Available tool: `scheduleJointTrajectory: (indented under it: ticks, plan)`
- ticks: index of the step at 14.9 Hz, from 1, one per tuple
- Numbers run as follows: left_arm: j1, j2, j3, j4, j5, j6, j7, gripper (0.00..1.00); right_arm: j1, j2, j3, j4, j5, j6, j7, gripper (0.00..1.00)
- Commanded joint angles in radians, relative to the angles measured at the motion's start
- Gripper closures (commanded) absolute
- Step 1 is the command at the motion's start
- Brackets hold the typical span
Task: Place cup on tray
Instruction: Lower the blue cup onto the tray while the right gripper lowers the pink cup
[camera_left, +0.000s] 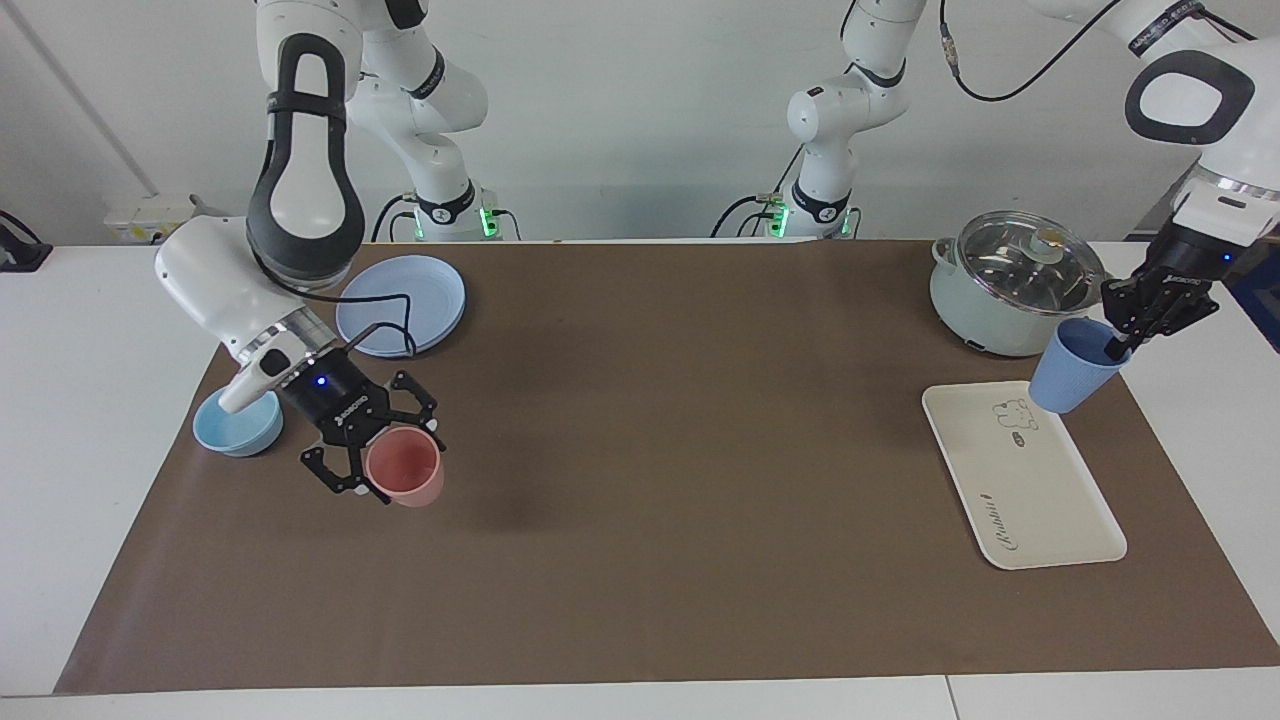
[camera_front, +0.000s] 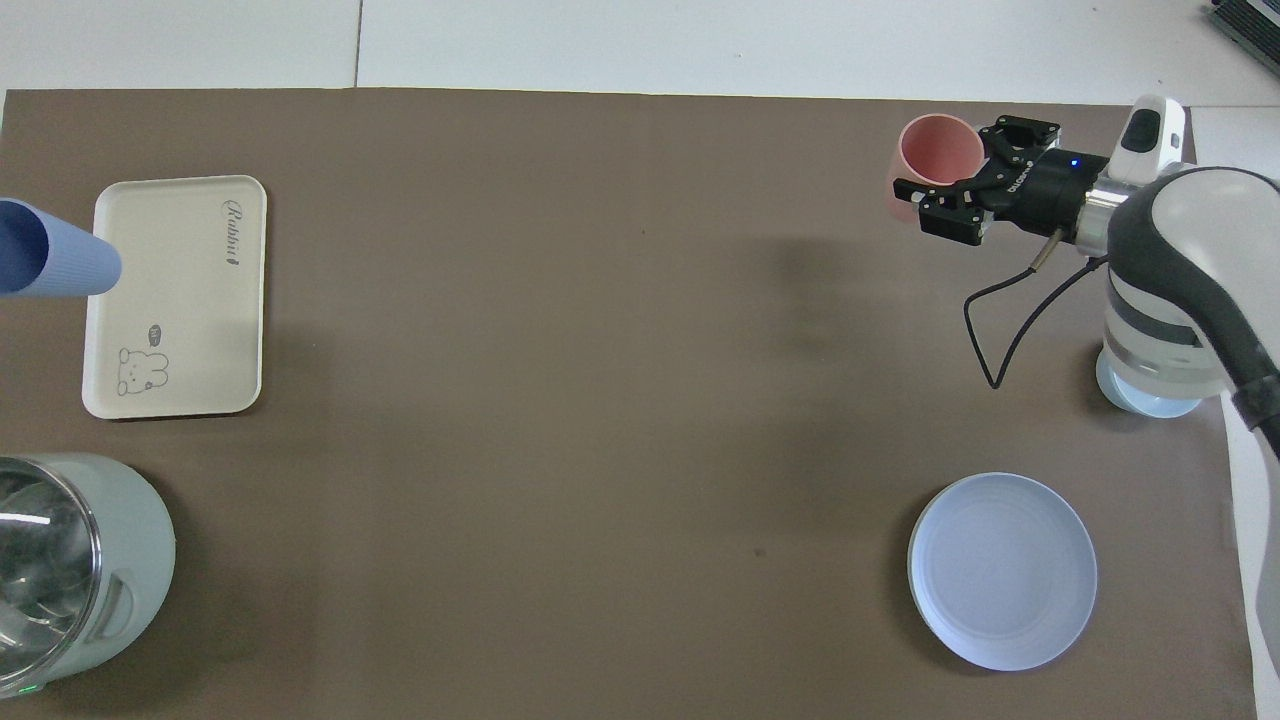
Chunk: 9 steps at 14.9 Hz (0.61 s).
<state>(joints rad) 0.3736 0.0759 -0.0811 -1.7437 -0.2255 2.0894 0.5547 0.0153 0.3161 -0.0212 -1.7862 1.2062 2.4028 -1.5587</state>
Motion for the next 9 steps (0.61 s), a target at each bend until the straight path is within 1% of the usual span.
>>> scheduleJointTrajectory:
  ticks: [1,3,4,5,7,9]
  plan:
    - [0.016,0.06,-0.015,-0.045,0.043,0.119,0.047,1.0,-0.044,0.043,0.014,-0.016,0.169,-0.001,-0.137,1.0]
    - [0.013,0.087,-0.015,-0.048,0.041,0.12,0.041,1.0,-0.076,0.111,0.014,-0.016,0.332,-0.068,-0.327,1.0]
    - [0.008,0.102,-0.017,-0.051,0.04,0.127,0.034,1.0,-0.098,0.144,0.014,-0.016,0.379,-0.092,-0.433,1.0]
    - [0.001,0.129,-0.017,-0.051,0.034,0.126,0.033,1.0,-0.101,0.153,0.012,-0.024,0.387,-0.094,-0.472,1.0]
    - [-0.004,0.174,-0.017,-0.05,0.032,0.127,0.015,1.0,-0.106,0.146,0.012,-0.054,0.394,-0.099,-0.478,1.0]
    - [-0.005,0.229,-0.02,-0.051,0.029,0.182,-0.033,1.0,-0.133,0.153,0.014,-0.081,0.406,-0.125,-0.536,1.0]
